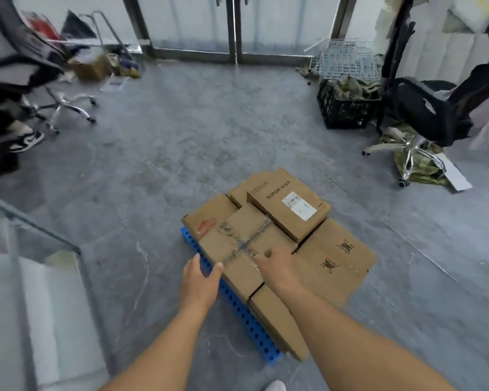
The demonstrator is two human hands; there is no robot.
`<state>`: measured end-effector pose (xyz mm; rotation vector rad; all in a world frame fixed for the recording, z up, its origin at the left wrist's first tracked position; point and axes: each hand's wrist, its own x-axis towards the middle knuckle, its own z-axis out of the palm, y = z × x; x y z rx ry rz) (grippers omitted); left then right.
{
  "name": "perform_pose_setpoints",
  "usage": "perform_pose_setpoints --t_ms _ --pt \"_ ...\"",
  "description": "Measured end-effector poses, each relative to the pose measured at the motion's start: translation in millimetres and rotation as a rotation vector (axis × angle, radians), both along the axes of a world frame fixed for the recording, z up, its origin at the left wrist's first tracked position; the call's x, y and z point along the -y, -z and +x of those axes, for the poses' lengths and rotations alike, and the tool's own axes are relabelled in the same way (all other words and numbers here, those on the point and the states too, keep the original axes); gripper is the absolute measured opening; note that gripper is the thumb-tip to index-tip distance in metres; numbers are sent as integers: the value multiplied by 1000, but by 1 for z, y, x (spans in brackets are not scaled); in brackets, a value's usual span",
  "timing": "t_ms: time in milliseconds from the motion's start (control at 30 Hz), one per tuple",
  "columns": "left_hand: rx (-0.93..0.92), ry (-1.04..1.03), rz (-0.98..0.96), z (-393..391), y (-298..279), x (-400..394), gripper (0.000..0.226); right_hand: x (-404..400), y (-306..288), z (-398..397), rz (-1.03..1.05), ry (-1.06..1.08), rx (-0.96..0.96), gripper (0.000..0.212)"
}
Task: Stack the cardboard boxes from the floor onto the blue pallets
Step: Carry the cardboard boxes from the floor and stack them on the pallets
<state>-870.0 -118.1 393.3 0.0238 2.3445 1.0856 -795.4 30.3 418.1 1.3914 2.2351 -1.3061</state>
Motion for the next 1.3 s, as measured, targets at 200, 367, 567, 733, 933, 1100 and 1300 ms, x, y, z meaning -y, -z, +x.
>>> perform_pose_setpoints --t_ms 200,367,567,733,933,1100,1300 --pt "-30 -220 -99 28 6 61 69 47 7 -5 69 -260 -51 31" --pt "-78 -475 -115 79 -4 71 71 54 3 -1 87 -606 -70 23" --pt "-65 -837 -38 180 -15 56 75 56 -9 34 123 -984 -80 46" --pt "-37 -1141 -54 264 -22 65 77 89 -8 86 198 -1281 -36 40" --pt "-17 -1505 -98 383 -21 85 78 152 0 167 203 -1712 -107 45" --pt "-5 -1787 -84 493 -20 74 79 187 -1 257 121 -1919 -120 35" --pt "-21 -2099 -38 624 -23 25 71 196 -8 383 142 -2232 -188 38"
